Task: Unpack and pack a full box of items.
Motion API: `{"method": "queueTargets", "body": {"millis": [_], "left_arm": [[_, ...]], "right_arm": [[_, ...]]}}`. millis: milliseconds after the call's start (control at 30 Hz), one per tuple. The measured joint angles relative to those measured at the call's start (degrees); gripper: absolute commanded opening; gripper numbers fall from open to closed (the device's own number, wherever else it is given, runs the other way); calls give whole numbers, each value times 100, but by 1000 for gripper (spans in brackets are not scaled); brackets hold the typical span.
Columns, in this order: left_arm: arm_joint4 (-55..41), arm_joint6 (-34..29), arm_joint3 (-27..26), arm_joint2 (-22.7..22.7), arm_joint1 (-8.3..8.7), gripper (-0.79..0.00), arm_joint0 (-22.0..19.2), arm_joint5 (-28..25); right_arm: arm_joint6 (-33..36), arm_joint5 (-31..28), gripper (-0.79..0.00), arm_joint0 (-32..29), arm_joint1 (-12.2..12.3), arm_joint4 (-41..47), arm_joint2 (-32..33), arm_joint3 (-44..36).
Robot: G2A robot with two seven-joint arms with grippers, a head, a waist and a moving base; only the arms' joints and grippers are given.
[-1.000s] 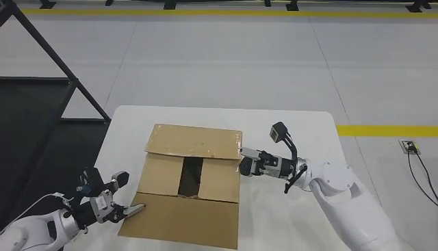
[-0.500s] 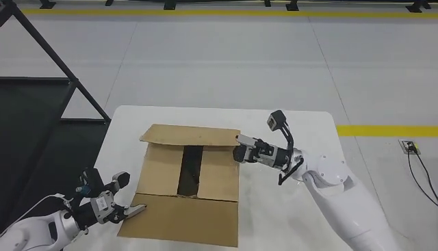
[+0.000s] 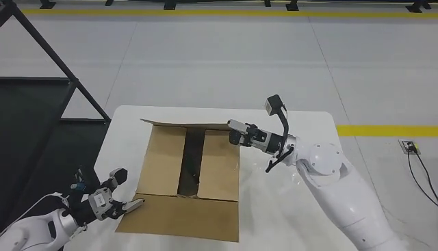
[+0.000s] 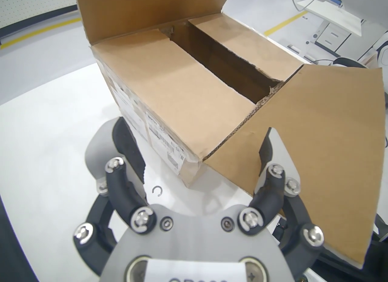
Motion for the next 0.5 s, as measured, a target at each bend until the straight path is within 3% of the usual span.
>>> {"method": "queueTargets", "body": {"millis": [300, 500], "left_arm": [[2, 9, -15, 5, -2, 0, 7, 28], [91, 128, -111, 15, -9, 0, 89, 141]], "right_arm": [[-105, 136, 0, 157, -158, 31, -395, 36], [-928, 102, 0, 746, -454, -6, -831, 742]]}}
